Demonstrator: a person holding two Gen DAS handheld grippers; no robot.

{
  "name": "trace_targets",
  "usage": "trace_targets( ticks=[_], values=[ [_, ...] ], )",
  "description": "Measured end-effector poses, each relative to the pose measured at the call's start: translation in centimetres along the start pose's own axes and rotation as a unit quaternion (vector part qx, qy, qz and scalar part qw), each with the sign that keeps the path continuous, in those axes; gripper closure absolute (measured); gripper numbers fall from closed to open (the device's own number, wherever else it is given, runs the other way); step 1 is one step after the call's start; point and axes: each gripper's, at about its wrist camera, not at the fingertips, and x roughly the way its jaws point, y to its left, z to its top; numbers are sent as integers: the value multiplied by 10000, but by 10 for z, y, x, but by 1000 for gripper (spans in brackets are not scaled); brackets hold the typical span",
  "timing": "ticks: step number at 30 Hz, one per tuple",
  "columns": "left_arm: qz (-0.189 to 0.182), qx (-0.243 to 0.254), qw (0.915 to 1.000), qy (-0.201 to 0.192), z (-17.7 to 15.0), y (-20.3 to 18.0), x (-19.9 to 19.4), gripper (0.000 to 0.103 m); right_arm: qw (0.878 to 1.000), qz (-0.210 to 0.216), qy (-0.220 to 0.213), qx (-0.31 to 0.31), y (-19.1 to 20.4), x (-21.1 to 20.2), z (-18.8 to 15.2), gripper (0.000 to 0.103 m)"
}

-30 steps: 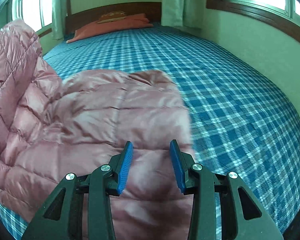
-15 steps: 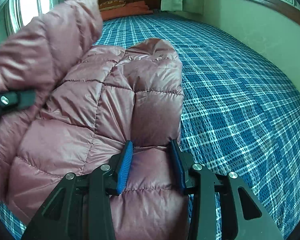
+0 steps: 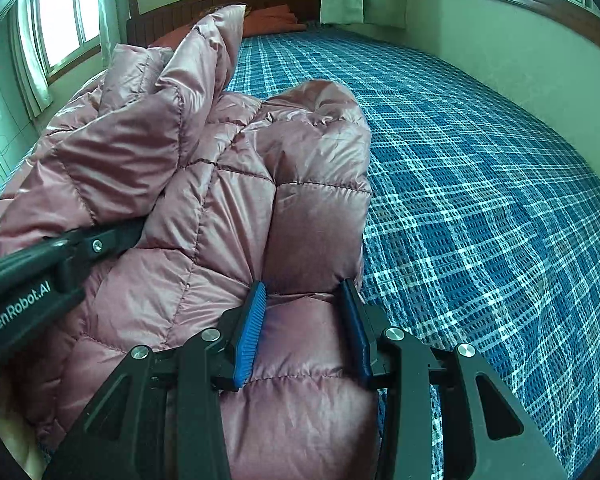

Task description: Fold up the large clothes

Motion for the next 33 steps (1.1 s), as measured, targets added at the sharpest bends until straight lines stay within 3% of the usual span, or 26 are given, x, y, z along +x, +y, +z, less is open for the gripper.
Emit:
trace_targets(
  ticks=[13, 15, 18, 26, 33],
  values=[
    [-37, 82, 9999, -92, 3, -7, -20, 88, 10000, -77, -25, 8, -6, -8, 1, 61],
    [-84, 76, 9999, -128, 3, -9, -28, 77, 9998, -194, -38, 46, -8, -11, 1, 52],
    [-217, -11, 9995, -218, 1, -10, -44, 55, 9997, -120, -21, 217, -16, -16, -1, 50],
    [-562, -206, 9957, -711, -8, -3, -109, 48, 9995, -213, -94, 220, -23, -39, -4, 50],
    [-329, -938, 9912, -870, -22, 52, -127, 48, 9993, -235, -206, 181, -19, -59, -7, 50]
  ],
)
